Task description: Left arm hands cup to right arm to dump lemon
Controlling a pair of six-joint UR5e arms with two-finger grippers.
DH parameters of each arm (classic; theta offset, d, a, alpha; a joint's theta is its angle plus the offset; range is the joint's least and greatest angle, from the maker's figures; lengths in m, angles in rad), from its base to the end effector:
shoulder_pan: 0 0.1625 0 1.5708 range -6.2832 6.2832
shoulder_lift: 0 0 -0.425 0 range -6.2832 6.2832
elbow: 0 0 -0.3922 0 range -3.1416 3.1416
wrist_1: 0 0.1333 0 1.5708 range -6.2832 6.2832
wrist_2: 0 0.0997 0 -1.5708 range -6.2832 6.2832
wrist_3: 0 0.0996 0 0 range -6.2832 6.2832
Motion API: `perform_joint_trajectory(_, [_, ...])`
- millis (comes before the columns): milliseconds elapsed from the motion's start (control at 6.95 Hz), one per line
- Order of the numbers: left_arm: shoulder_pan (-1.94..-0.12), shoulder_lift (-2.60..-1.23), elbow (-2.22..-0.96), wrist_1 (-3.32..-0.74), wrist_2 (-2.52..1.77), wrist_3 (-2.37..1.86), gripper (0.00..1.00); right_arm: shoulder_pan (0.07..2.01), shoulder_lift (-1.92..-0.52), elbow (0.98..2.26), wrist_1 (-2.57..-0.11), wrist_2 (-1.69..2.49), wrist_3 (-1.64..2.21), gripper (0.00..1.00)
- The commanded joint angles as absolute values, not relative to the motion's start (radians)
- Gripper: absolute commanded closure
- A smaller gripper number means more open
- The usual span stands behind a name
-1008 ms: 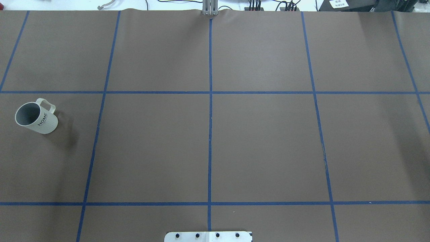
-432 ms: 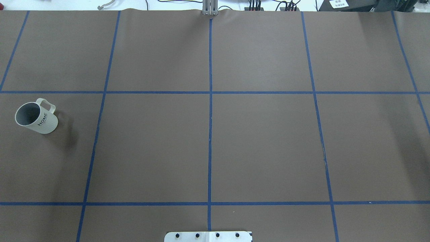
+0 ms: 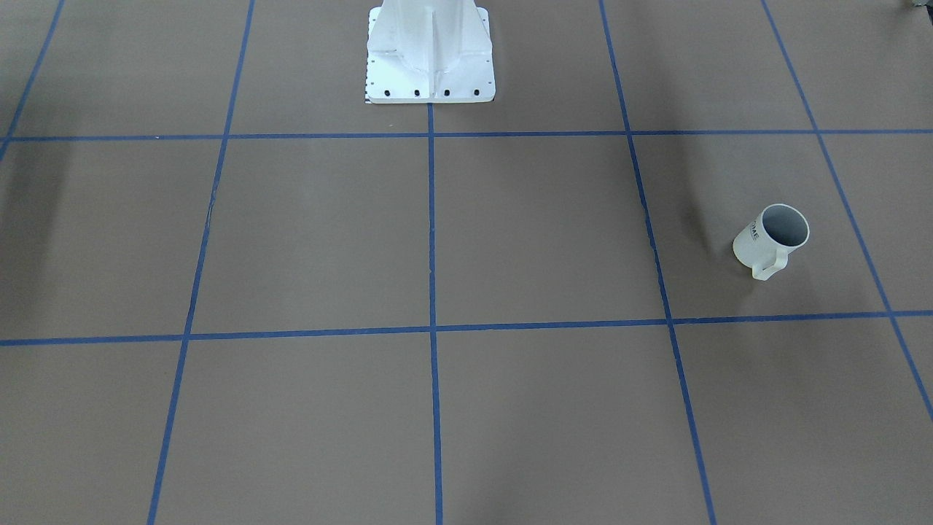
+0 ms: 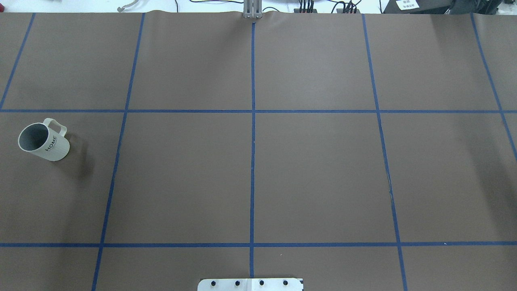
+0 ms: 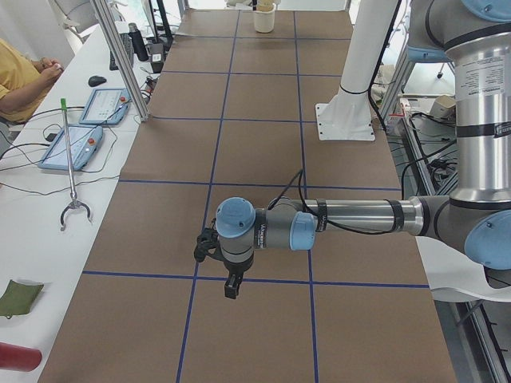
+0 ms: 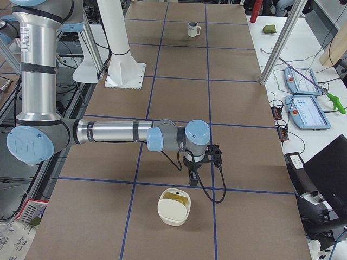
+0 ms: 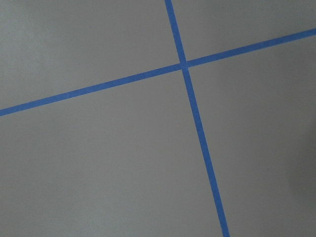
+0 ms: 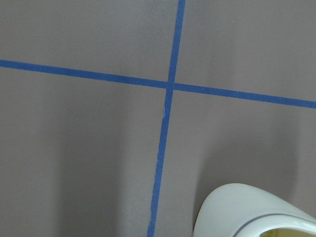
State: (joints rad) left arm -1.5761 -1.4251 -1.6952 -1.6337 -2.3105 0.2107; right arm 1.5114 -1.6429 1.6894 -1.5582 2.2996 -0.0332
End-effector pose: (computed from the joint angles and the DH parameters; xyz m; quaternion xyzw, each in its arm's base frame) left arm -0.0685 -0.4327 0.6607 0.0582 0.3572 0.1030 0.9265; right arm 0.0392 -0.4682 0.6364 0.0229 -0.3566 -0.0537 0.9324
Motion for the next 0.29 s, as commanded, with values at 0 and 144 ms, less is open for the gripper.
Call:
perform_joint_trajectory(0, [-1.575, -1.430, -1.698, -1.634, -2.312, 0.210, 0.00, 1.496, -1.643, 1.690, -1.557, 2.299, -0.035, 0.00])
perform_joint_trajectory(144, [-1.575, -1.430, -1.704, -1.634, -2.312, 0.206, 0.00, 1.490, -1.643, 1.690, -1.557, 2.299, -0.037, 0.00])
